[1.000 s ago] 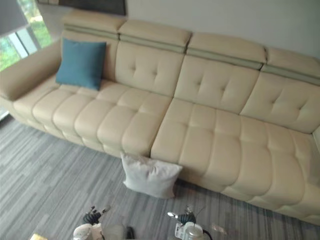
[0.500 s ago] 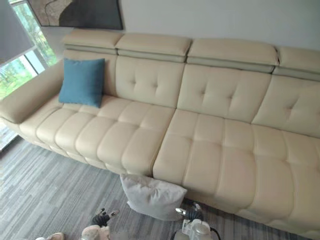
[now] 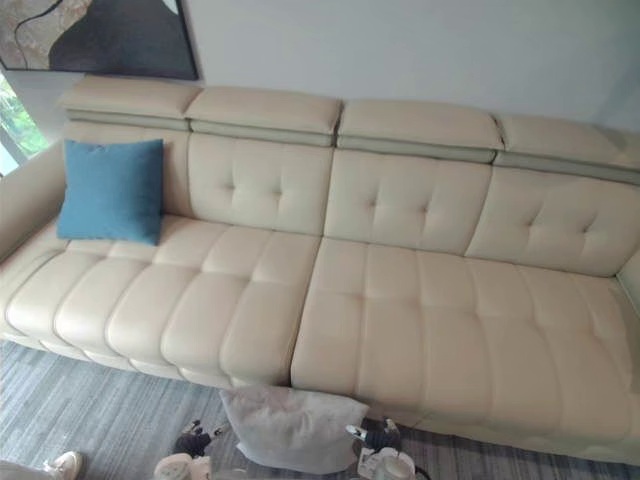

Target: Pick up cushions and gather them together orderly.

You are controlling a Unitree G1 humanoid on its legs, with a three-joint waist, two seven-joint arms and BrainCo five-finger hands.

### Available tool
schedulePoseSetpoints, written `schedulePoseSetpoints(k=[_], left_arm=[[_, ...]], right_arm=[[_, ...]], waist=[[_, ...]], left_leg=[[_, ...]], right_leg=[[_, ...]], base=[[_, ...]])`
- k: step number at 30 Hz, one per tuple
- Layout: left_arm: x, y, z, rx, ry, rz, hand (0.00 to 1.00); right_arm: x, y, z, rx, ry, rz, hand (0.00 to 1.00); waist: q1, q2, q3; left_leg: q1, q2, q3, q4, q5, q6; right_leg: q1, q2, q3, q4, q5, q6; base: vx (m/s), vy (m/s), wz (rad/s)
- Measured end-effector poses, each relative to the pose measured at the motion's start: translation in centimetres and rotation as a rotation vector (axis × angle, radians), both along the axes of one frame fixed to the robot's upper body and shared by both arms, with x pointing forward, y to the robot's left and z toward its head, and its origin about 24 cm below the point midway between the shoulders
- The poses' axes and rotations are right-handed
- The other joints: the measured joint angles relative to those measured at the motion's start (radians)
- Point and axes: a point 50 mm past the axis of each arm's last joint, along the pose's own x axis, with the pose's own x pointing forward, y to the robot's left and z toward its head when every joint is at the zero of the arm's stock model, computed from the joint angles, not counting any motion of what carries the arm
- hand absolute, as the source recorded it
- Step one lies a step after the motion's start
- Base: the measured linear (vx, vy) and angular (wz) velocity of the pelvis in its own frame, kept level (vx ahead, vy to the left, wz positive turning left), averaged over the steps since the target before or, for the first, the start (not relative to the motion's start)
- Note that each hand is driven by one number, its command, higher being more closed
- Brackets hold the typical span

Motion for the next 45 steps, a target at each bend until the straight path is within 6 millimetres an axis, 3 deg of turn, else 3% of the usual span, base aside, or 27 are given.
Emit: schedulePoseSetpoints(k=[6, 8, 9, 10, 12, 15, 20, 23, 31, 38, 42, 45], left_arm=[[0.4, -0.4, 0.1, -0.002, -0.009, 0.018, 0.0], [2.0, 0.1, 0.7, 0.02, -0.051, 0.029, 0.0], [3.0, 0.1, 1.0, 0.017, -0.08, 0.038, 0.0], [5.3, 0.5, 2.1, 0.032, -0.154, 0.057, 0.0], [6.7, 0.7, 2.9, 0.039, -0.202, 0.087, 0.0], [11.1, 0.4, 5.6, 0.023, -0.35, 0.105, 0.0], [15.1, 0.8, 9.1, 0.017, -0.512, 0.178, 0.0], [18.3, 0.9, 12.1, 0.001, -0.631, 0.216, 0.0], [22.9, 0.0, 17.9, -0.024, -0.813, 0.235, 0.0], [23.7, -1.6, 18.9, -0.037, -0.838, 0.185, 0.0], [23.5, -2.4, 18.5, -0.037, -0.829, 0.154, 0.0], [22.5, -2.7, 17.2, -0.045, -0.796, 0.159, 0.0]], right_arm=[[0.3, -1.3, 0.2, -0.03, -0.003, -0.024, 0.0], [1.2, -1.9, 0.5, -0.049, -0.02, -0.029, 0.0], [1.9, -2.1, 0.7, -0.06, -0.03, -0.031, 0.0], [3.4, -2.4, 1.2, -0.065, -0.065, -0.051, 0.0], [4.9, -2.6, 1.9, -0.076, -0.105, -0.067, 0.0], [8.2, -3.7, 4.3, -0.113, -0.232, -0.095, 0.0], [12.7, -3.6, 7.3, -0.129, -0.367, -0.114, 0.0], [16.4, -3.0, 10.6, -0.127, -0.497, -0.129, 0.0], [22.9, -0.4, 18.7, -0.107, -0.766, -0.1, 0.0], [23.5, 0.3, 20.4, -0.124, -0.829, -0.083, 0.0], [22.9, 0.7, 19.3, -0.118, -0.799, -0.074, 0.0], [21.7, 1.2, 17.3, -0.106, -0.744, -0.061, 0.0]], waist=[[0.004, 0.018, 0.031], [0.003, 0.012, 0.068], [0.004, 0.011, 0.099], [0.006, 0.001, 0.161], [0.007, -0.011, 0.213], [0.008, -0.023, 0.295], [0.002, -0.023, 0.36], [-0.002, -0.021, 0.405], [-0.003, -0.02, 0.435], [-0.005, -0.019, 0.435], [-0.005, -0.019, 0.436], [-0.005, -0.018, 0.436]], left_leg=[[-0.021, 0.003, -0.001, -0.002, 0.004, 0.001], [-0.11, 0.004, -0.016, 0.066, 0.004, 0.003], [-0.174, 0.01, -0.022, 0.121, 0.002, 0.005], [-0.275, 0.021, -0.035, 0.212, -0.006, 0.012], [-0.371, 0.036, -0.05, 0.297, -0.032, 0.012], [-0.561, 0.053, -0.071, 0.458, -0.099, 0.01], [-0.754, 0.067, -0.081, 0.568, -0.106, 0.014], [-0.888, 0.069, -0.099, 0.602, -0.089, 0.023], [-1.076, 0.078, -0.11, 0.691, -0.072, 0.019], [-1.081, 0.066, -0.123, 0.68, -0.061, 0.016], [-1.053, 0.067, -0.126, 0.646, -0.046, 0.012], [-0.973, 0.065, -0.123, 0.599, -0.033, 0.007]], right_leg=[[-0.034, 0.005, -0.002, 0.042, -0.007, -0.002], [-0.134, -0.005, -0.001, 0.138, -0.027, -0.007], [-0.191, -0.008, -0.001, 0.187, -0.031, -0.008], [-0.278, -0.008, 0.0, 0.261, -0.045, -0.018], [-0.365, -0.005, 0.0, 0.333, -0.067, -0.024], [-0.558, -0.006, 0.022, 0.498, -0.135, -0.034], [-0.752, -0.015, 0.03, 0.608, -0.139, -0.041], [-0.881, -0.016, 0.03, 0.642, -0.13, -0.046], [-1.071, -0.015, 0.039, 0.736, -0.115, -0.058], [-1.077, -0.015, 0.031, 0.741, -0.115, -0.057], [-1.048, -0.018, 0.027, 0.712, -0.108, -0.067], [-0.972, -0.019, 0.019, 0.672, -0.099, -0.071]], base=[[-0.01, -0.009, 0.0], [-0.1, -0.021, 0.1], [-0.17, -0.037, 0.17], [-0.21, -0.043, 0.15], [-0.27, -0.053, 0.07], [-0.26, -0.029, -0.01], [-0.2, 0.0, -0.02], [-0.13, -0.016, 0.07], [-0.03, -0.007, -0.01], [-0.03, -0.036, 0.04], [-0.05, -0.052, 0.05], [0.0, -0.05, 0.03]])
